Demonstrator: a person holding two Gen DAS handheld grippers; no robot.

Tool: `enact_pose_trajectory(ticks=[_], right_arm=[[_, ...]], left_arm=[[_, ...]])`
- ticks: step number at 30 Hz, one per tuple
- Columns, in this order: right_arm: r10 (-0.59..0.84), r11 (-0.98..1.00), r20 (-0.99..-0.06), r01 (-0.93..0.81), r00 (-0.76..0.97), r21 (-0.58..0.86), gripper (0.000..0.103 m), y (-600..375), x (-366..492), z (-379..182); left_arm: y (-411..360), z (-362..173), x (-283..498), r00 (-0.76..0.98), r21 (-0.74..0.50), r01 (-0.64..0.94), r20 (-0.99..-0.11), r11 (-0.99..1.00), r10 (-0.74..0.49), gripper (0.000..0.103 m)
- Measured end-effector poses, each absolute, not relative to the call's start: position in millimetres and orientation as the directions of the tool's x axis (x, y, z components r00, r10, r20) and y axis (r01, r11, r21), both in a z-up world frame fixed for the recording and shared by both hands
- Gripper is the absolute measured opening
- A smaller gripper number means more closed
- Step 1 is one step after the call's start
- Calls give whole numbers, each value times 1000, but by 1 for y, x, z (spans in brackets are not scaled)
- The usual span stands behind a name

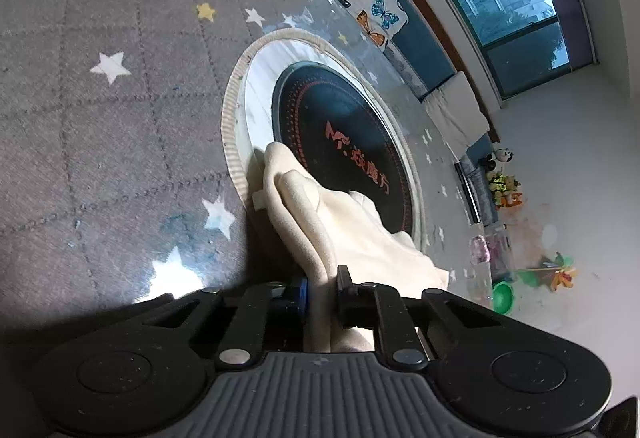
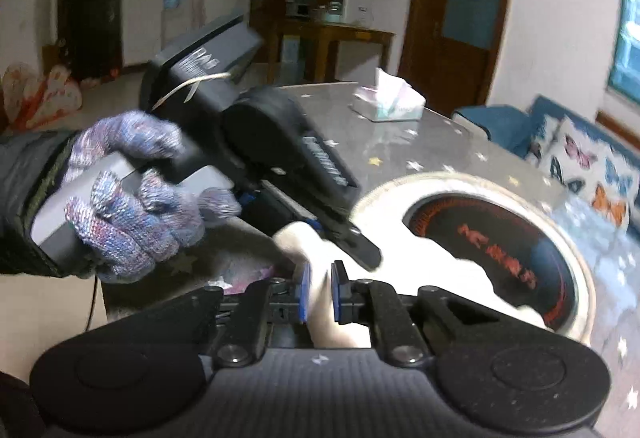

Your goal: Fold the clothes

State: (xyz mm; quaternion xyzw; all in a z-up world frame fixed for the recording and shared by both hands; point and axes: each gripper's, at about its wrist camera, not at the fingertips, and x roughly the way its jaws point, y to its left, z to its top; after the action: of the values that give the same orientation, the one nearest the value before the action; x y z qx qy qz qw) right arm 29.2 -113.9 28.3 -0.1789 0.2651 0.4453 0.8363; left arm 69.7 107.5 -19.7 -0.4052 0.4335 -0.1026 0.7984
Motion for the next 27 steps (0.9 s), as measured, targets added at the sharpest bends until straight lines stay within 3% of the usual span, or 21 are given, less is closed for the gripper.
enact_pose_trajectory(ticks=[11, 19, 23, 25, 27], right_arm=[[429, 864, -645, -495, 632, 89, 9, -234, 93, 11], [355, 922, -655, -368, 667, 125, 6, -275, 112, -3], [335, 935, -641, -327, 691, 136, 11, -280, 117, -2], [341, 937, -648, -300, 681, 178, 20, -285, 122, -5], [359, 933, -651, -280, 669, 227, 20, -289, 125, -9]], left_arm=[[107, -22, 66, 602, -717, -194, -626, 670, -496, 15], [104, -22, 67, 602, -698, -190, -638, 690, -480, 15], [102, -20, 67, 604, -688, -187, -643, 701, -470, 15], [102, -20, 68, 604, -682, -184, -646, 708, -466, 15], [101, -19, 68, 605, -674, -179, -650, 717, -460, 15]])
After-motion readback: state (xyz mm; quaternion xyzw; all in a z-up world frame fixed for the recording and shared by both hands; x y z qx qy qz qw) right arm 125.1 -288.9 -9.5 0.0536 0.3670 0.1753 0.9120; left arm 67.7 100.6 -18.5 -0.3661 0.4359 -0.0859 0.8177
